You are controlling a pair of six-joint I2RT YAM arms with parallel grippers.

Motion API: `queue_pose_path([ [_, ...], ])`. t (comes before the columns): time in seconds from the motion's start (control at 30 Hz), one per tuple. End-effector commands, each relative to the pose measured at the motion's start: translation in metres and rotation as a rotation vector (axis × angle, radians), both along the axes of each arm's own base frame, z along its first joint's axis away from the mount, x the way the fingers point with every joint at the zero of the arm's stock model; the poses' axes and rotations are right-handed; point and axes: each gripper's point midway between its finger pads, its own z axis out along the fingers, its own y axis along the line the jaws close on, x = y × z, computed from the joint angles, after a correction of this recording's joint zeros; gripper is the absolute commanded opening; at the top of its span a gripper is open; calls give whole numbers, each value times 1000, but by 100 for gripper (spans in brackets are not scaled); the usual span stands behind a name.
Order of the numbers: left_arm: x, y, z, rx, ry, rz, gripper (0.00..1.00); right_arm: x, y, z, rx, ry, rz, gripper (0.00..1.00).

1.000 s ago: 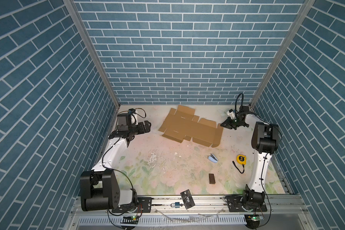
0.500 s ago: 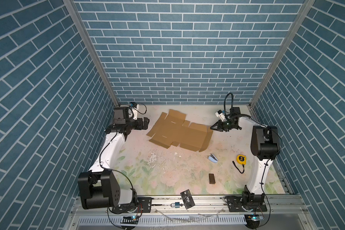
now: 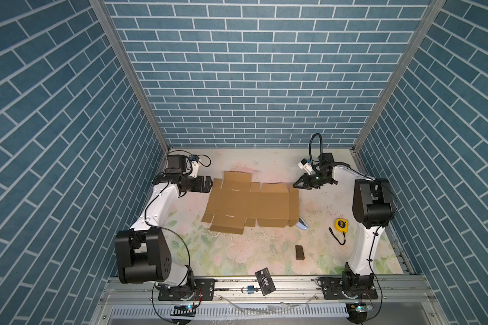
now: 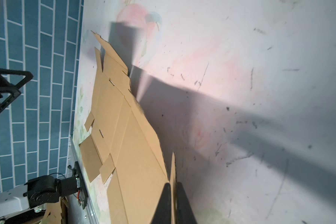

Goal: Fold the paper box

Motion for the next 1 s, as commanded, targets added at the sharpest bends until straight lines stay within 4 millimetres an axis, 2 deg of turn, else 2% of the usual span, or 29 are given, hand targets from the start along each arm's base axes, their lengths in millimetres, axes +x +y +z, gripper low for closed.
queue_pose_path([
  [0.0,-24,5,-30,-39,148,58,99,22,-3,2,-66,-40,-63,23],
  [0.17,-21,10,-47,-63,182,104,99,27,-16,26,-139,-103,-165,31],
  [0.27,-18,14,-59,-78,220,136,99,14,-21,42,-190,-114,-208,32],
  [0.33,-17,13,-69,-94,244,143,98,-2,-18,45,-236,-99,-223,33],
  [0.47,-11,10,-83,-127,284,150,97,-36,-15,22,-284,21,-269,34],
  [0.6,-6,9,-93,-140,318,150,97,-59,-26,-7,-333,128,-347,36],
  [0.8,-2,5,-112,-172,392,155,96,-79,-26,-26,-348,179,-354,38],
  [0.87,-2,4,-117,-181,410,157,96,-81,-27,-29,-351,185,-355,38],
  [0.97,0,1,-123,-202,428,158,96,-81,-16,-32,-302,199,-348,38],
])
